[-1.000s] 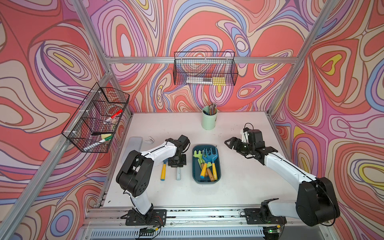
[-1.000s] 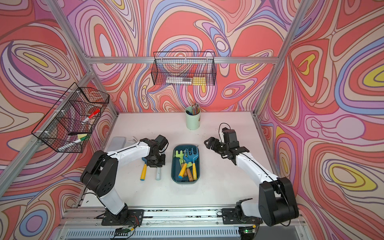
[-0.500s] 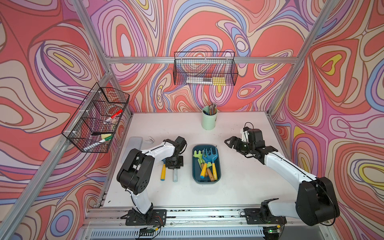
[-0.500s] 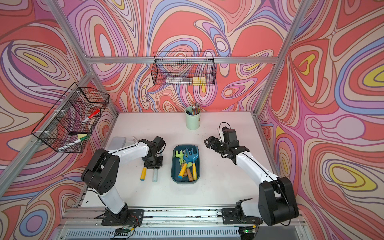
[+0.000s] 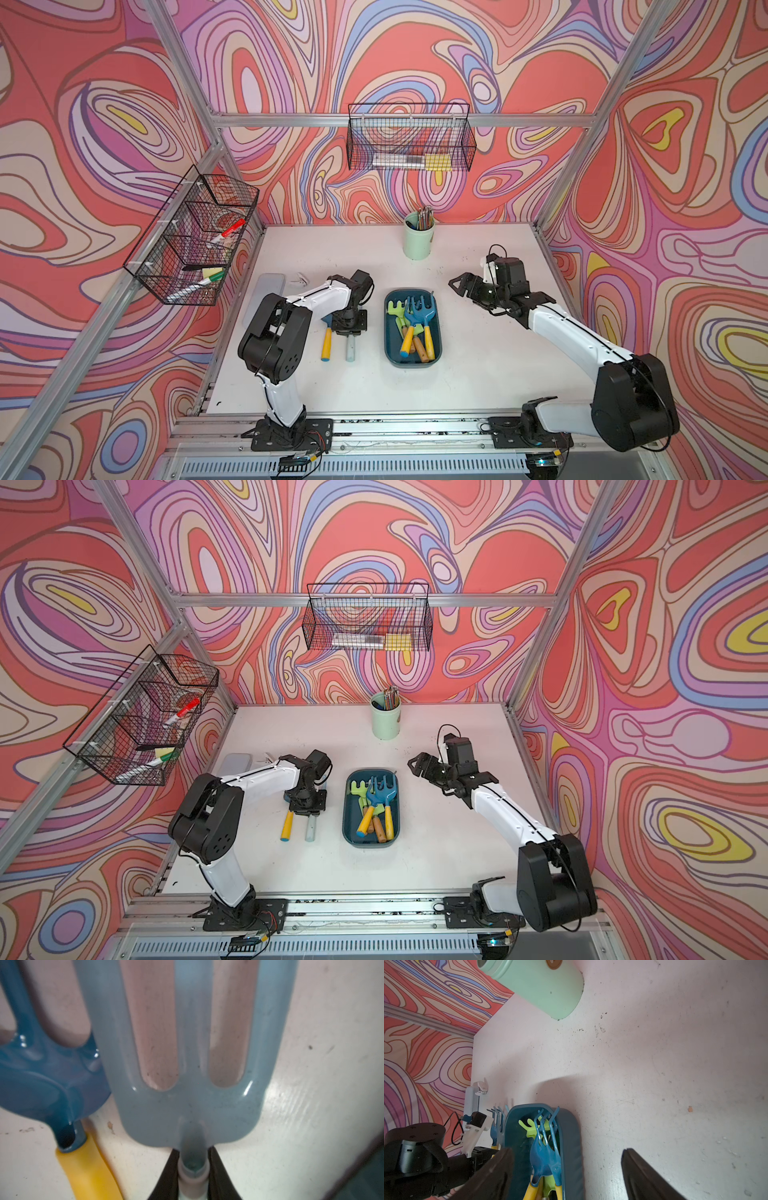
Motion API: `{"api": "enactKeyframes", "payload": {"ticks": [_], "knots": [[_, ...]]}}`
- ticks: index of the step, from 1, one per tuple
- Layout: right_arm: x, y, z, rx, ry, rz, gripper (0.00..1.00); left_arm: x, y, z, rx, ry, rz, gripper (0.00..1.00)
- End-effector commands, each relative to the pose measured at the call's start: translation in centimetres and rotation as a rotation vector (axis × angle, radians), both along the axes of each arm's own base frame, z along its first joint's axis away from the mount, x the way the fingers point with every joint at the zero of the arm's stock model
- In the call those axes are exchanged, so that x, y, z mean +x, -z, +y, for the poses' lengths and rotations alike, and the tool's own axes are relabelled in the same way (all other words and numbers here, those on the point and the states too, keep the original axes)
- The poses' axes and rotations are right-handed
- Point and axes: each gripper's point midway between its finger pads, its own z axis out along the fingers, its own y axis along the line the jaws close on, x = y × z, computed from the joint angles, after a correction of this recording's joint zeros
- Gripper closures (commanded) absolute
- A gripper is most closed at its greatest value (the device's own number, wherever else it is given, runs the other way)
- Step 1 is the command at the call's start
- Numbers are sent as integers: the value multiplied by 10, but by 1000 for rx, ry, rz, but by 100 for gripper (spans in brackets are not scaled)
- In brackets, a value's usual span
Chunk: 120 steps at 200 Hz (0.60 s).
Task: Take the hand rake out of the storage box
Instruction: Place the rake at the center of the board.
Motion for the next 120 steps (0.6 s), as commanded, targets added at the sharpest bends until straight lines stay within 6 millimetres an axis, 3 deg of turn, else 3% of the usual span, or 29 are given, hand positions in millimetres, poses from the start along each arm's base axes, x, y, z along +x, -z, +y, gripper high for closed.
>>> {"api": "enactKeyframes", "payload": {"ticks": [1, 44, 63, 120], "knots": [[4, -8, 3, -4, -11, -24, 17, 5, 15, 6, 30, 0, 17, 94], [3, -7, 2, -5, -9, -22, 17, -1, 14, 10, 34, -15, 22, 93], [4, -8, 3, -4, -9, -26, 17, -3, 14, 12, 36, -19, 23, 87], [3, -10, 2, -2, -7, -27, 17, -3, 18, 12, 38, -22, 31, 83]]}}
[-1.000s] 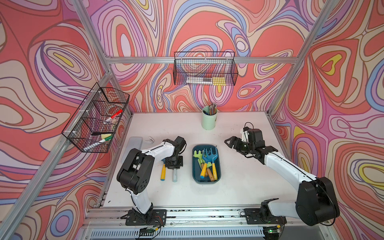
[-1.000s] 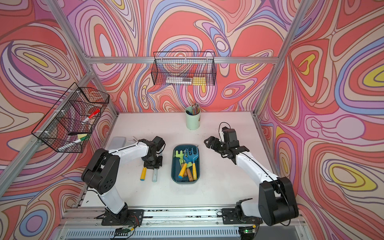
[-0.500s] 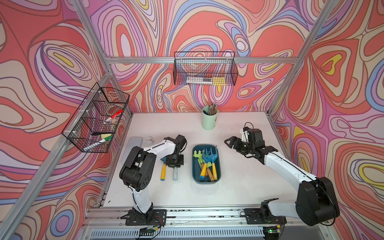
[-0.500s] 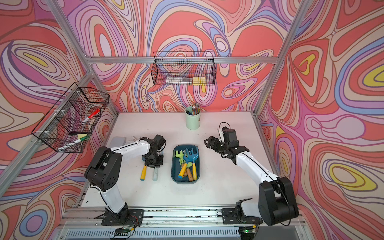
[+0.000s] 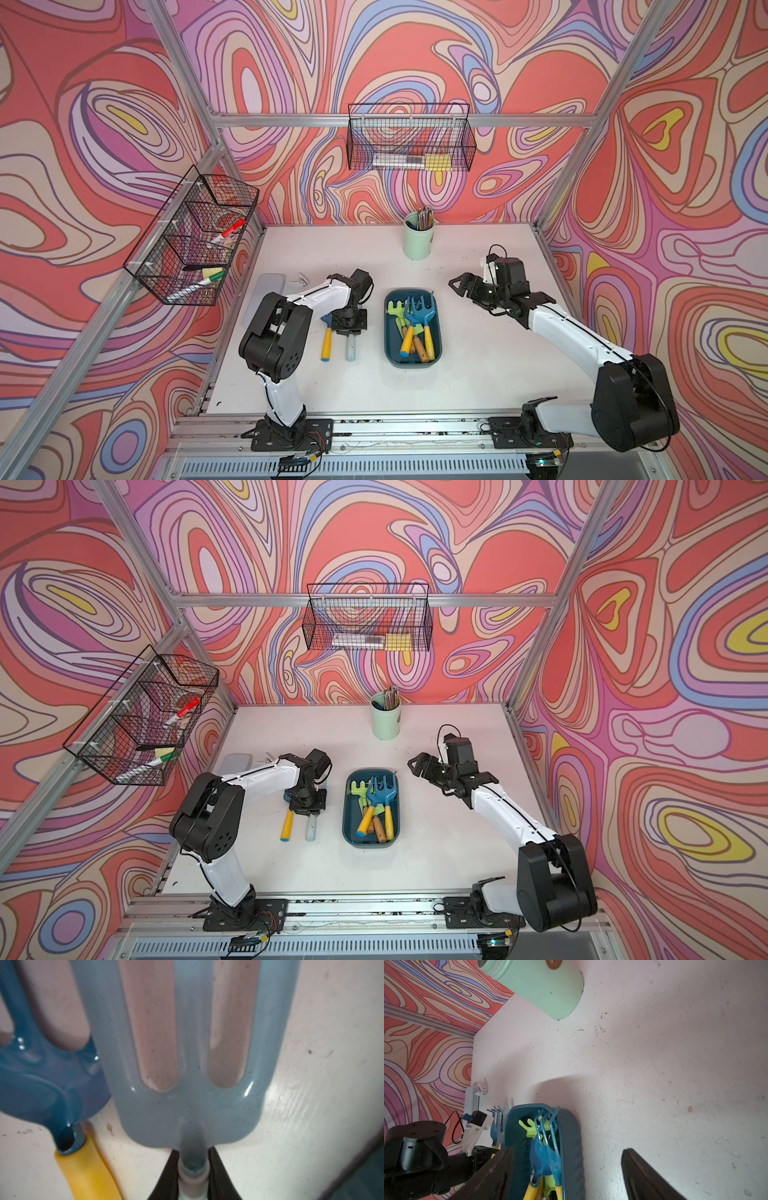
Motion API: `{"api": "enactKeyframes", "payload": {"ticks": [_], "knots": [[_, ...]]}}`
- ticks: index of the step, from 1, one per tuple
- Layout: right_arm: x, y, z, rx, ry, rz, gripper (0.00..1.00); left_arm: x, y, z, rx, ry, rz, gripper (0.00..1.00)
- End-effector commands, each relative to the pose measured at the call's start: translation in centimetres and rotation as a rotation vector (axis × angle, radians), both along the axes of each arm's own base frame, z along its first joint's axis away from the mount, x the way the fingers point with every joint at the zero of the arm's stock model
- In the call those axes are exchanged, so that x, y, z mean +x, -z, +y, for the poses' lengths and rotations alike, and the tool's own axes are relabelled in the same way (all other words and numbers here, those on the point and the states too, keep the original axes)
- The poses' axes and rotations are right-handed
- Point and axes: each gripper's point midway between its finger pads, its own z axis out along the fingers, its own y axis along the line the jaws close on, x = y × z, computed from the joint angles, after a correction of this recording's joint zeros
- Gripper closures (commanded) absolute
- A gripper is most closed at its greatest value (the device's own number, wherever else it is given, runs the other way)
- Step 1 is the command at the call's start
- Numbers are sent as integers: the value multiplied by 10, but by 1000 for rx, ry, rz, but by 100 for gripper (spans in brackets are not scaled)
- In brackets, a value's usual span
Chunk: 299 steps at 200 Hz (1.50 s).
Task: Take the hand rake out of the storage box
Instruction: Place the rake at the center of the board.
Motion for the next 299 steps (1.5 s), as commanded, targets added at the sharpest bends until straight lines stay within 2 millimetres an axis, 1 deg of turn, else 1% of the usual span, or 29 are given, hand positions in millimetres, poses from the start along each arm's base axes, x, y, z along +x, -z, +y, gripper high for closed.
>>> {"api": "enactKeyframes", "payload": {"ticks": [1, 18, 60, 88, 106, 117, 139, 151, 168, 182, 211, 224, 250, 262, 273, 285, 299], "knots": [[3, -10, 2, -2, -7, -27, 17, -4, 18, 12, 43, -16, 22, 82], [2, -11, 2, -5, -7, -31, 17, -3, 17, 12, 44, -18, 21, 80], [2, -10, 2, -3, -5, -30, 17, -4, 14, 15, 54, -17, 19, 78], [2, -11, 2, 1, -5, -33, 17, -5, 13, 16, 63, -17, 21, 71], [1, -11, 2, 1, -4, -33, 17, -6, 13, 17, 64, -18, 22, 70], [1, -12, 2, 1, -4, -34, 17, -6, 12, 17, 66, -20, 19, 67], [0, -12, 2, 1, -4, -35, 17, -5, 10, 18, 67, -23, 12, 66], [0, -11, 1, 1, -4, -35, 17, -4, 7, 18, 69, -24, 5, 61], [0, -11, 2, 1, -4, -34, 17, -3, 1, 18, 64, -27, -14, 57], [-1, -11, 2, 0, -5, -34, 17, 0, -8, 18, 56, -29, -37, 53], [0, -13, 1, -2, -4, -36, 17, 3, -32, 11, 7, -29, -82, 51], [1, -12, 0, -9, -2, -33, 17, 4, -48, 5, -38, -35, -110, 50], [2, -12, -1, -19, 2, -32, 17, 4, -88, -10, -115, -16, -189, 48], [3, -11, -2, -24, 7, -31, 17, 1, -108, -20, -130, 18, -221, 48], [4, -11, -4, -35, 15, -29, 17, -2, -125, -33, -145, 61, -247, 47], [5, -11, -7, -53, 26, -28, 17, -8, -140, -52, -175, 109, -262, 47], [7, -13, -11, -74, 40, -33, 17, -15, -152, -76, -211, 153, -275, 46]]}}
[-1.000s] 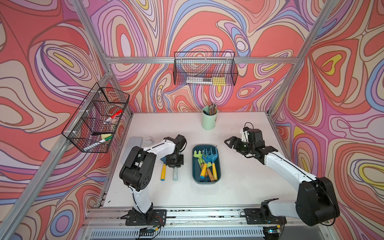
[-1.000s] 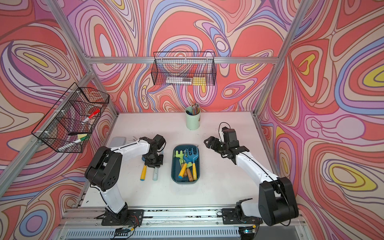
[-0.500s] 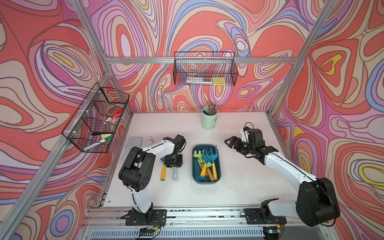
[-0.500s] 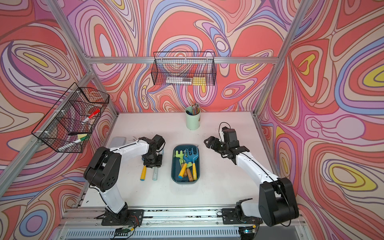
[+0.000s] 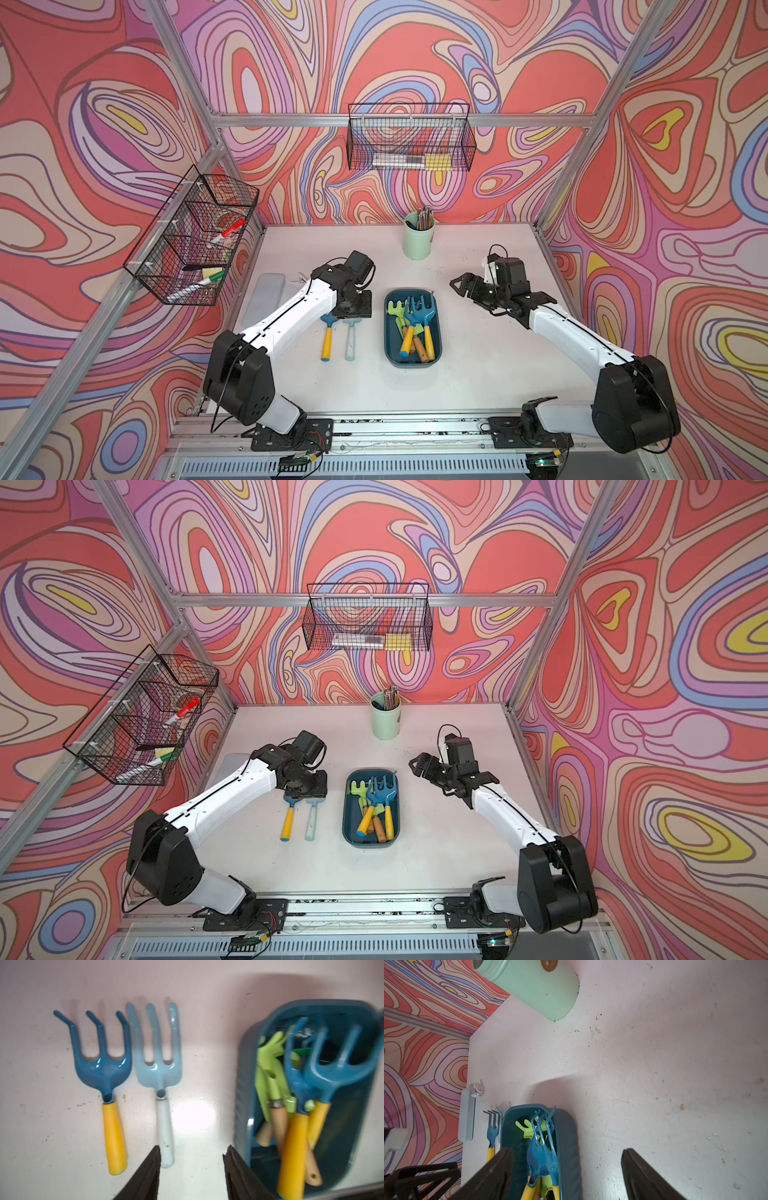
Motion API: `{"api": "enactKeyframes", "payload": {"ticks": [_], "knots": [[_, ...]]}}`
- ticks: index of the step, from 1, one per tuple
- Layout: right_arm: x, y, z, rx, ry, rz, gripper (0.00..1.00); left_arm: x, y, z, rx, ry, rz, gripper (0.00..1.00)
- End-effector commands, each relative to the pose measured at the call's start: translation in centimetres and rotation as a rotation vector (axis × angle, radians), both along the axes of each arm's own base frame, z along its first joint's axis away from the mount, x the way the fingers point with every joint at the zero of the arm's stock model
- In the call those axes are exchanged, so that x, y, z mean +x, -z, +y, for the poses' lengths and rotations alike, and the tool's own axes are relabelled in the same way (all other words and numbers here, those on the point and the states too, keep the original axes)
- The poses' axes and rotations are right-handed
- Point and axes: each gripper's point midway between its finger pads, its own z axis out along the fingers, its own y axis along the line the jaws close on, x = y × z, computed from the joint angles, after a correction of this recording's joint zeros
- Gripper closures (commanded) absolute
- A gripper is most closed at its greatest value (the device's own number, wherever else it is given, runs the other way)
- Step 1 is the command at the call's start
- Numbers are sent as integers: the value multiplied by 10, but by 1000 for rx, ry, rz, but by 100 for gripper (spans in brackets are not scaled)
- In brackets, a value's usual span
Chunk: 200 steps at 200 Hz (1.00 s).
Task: Take the hand rake out of the storage box
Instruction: Place the rake at the center of the board, then pick up the rake from the storage box.
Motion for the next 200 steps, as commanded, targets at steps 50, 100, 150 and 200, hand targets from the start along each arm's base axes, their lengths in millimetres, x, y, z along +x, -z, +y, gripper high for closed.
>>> {"api": "enactKeyframes", "payload": {"ticks": [50, 100, 150, 200], "knots": [[9, -18, -13, -100, 37, -38, 17, -43, -15, -92, -38, 202, 58, 46], [6, -14, -15, -104, 44, -32, 17, -48, 23, -120, 91, 295, 124, 46], [3, -12, -13, -93, 34, -31, 17, -44, 48, -124, 137, 301, 163, 47], [2, -8, -10, -78, 25, -25, 17, -39, 65, -131, 143, 308, 181, 52]]}}
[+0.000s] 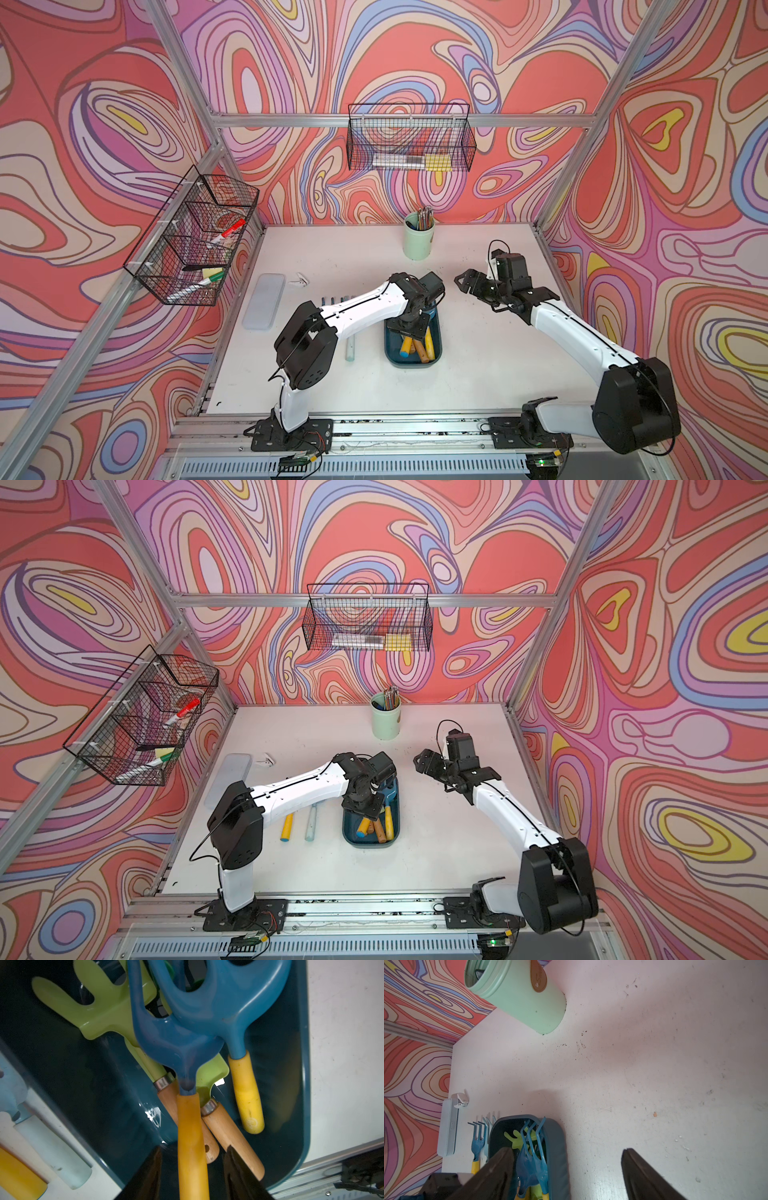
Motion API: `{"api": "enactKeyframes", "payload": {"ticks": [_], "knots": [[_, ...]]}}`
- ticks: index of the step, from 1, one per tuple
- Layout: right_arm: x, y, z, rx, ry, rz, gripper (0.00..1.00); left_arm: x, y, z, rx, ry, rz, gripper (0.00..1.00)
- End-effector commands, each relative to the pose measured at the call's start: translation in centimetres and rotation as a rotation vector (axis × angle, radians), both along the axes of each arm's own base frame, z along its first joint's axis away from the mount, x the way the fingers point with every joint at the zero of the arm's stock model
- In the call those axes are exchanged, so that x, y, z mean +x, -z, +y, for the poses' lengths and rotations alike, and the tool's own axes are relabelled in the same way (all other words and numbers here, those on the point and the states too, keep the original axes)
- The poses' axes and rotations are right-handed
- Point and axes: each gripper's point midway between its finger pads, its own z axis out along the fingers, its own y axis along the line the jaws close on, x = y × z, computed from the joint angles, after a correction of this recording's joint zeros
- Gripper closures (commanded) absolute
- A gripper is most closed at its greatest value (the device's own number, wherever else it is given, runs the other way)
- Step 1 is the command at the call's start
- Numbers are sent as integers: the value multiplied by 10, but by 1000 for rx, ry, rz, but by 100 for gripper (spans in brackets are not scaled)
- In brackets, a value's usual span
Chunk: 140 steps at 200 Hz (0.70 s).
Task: Take the hand rake out of the storage box
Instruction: Pick up the rake from the storage box.
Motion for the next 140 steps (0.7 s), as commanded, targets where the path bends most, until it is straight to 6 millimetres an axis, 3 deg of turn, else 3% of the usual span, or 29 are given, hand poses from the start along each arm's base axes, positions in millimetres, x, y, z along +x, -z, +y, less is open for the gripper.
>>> {"api": "enactKeyframes", "payload": {"ticks": [1, 84, 140], "knots": [[-4, -1, 4, 6, -18, -13, 17, 5, 3, -3, 10, 12, -2, 52], [-6, 1, 4, 8, -23, -8, 17, 6, 14, -2, 8, -3, 39, 70], [-6, 3, 5, 14, -24, -6, 17, 2, 22, 1, 8, -15, 53, 74]]}}
